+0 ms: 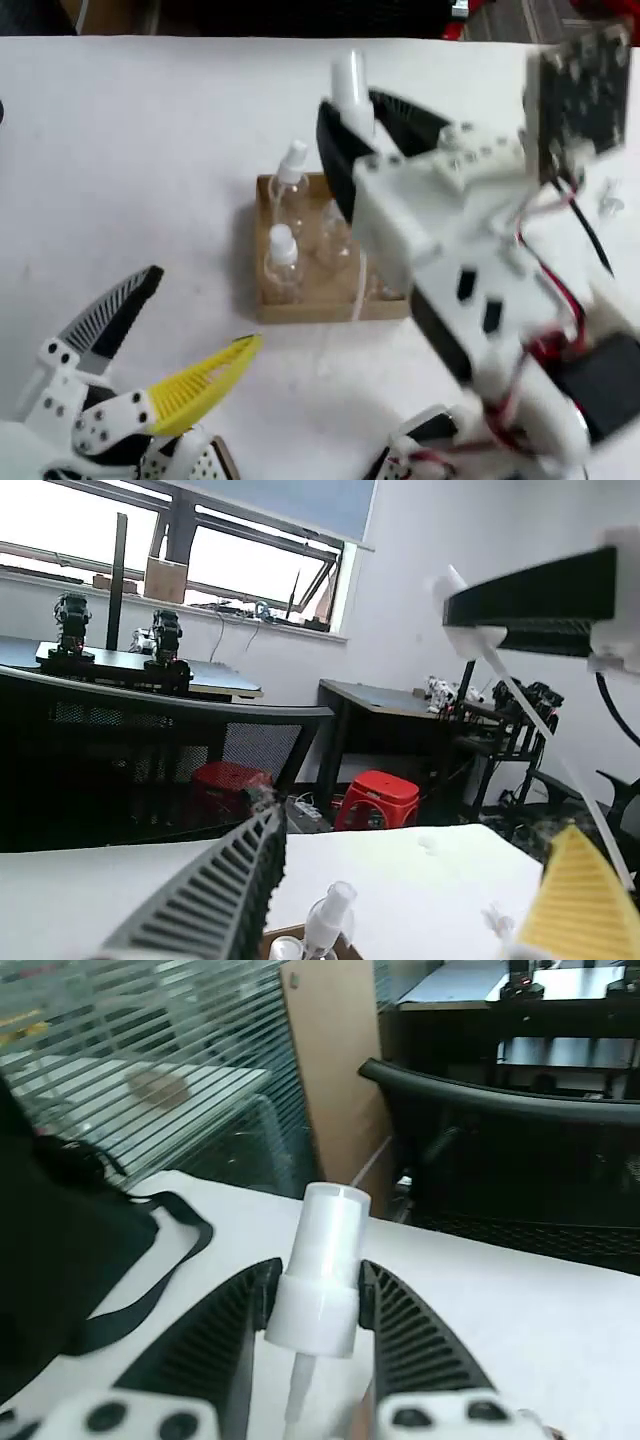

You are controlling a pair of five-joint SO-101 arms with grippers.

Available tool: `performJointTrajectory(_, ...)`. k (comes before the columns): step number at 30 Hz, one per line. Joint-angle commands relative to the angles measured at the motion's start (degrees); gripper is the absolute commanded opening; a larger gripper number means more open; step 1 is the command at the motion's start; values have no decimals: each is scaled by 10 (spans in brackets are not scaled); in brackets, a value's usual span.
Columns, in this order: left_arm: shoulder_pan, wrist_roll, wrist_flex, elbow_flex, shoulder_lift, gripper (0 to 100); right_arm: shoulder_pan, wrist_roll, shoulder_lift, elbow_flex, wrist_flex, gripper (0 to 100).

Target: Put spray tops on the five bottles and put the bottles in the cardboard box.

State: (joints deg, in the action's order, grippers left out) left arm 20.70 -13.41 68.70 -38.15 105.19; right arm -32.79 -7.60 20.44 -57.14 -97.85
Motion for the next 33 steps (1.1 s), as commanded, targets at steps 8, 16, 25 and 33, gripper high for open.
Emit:
performJointTrajectory(8, 83, -40, -2, 20, -5, 373, -127, 48, 199, 383, 198, 15)
performJointTrajectory(16, 85, -40, -44, -39, -5, 373, -175, 51, 313, 614, 353, 15)
performJointTrajectory(25, 72, -40, -102, -112, -5, 373, -218, 51, 347, 636, 345, 15)
performJointTrajectory(33, -7, -40, -187, -203, -5, 373, -233, 51, 375, 635, 328, 15)
